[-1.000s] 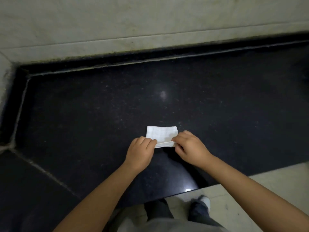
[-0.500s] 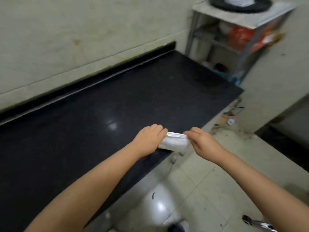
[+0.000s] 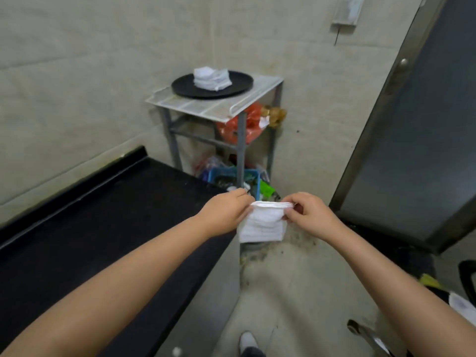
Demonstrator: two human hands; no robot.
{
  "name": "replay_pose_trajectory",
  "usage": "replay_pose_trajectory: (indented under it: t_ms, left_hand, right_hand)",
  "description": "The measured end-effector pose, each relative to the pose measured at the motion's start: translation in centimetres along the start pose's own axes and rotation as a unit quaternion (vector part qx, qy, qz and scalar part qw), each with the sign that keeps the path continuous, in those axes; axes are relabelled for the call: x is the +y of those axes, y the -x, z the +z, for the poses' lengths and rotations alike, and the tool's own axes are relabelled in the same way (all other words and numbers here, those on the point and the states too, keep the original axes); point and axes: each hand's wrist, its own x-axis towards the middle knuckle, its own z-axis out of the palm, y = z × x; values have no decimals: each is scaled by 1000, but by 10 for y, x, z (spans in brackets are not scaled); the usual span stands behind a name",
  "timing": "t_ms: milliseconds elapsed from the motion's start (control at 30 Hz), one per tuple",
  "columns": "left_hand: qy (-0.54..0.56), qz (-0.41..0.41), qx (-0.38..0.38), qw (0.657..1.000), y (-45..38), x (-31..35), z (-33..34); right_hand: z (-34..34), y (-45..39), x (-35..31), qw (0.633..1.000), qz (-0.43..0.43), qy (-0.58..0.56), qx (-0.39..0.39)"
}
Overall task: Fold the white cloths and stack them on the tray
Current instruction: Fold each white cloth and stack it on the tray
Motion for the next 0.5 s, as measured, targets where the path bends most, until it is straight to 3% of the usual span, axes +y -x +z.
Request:
replay_pose_trajectory:
  t_ms: [200,367,500]
  left_hand:
    - [38,-16,46,998,-142,-57,-31]
    - [80,-73,79,991,-230,-114,-80]
    - [119,-152,104,976,-276,-155,-117]
  right_hand:
    - [-58,-144,30,999,-20,40,5]
    - [-105,-271,25,996,-52,71,-34]
    - [-122,-358,22,996,-71,-10,-58]
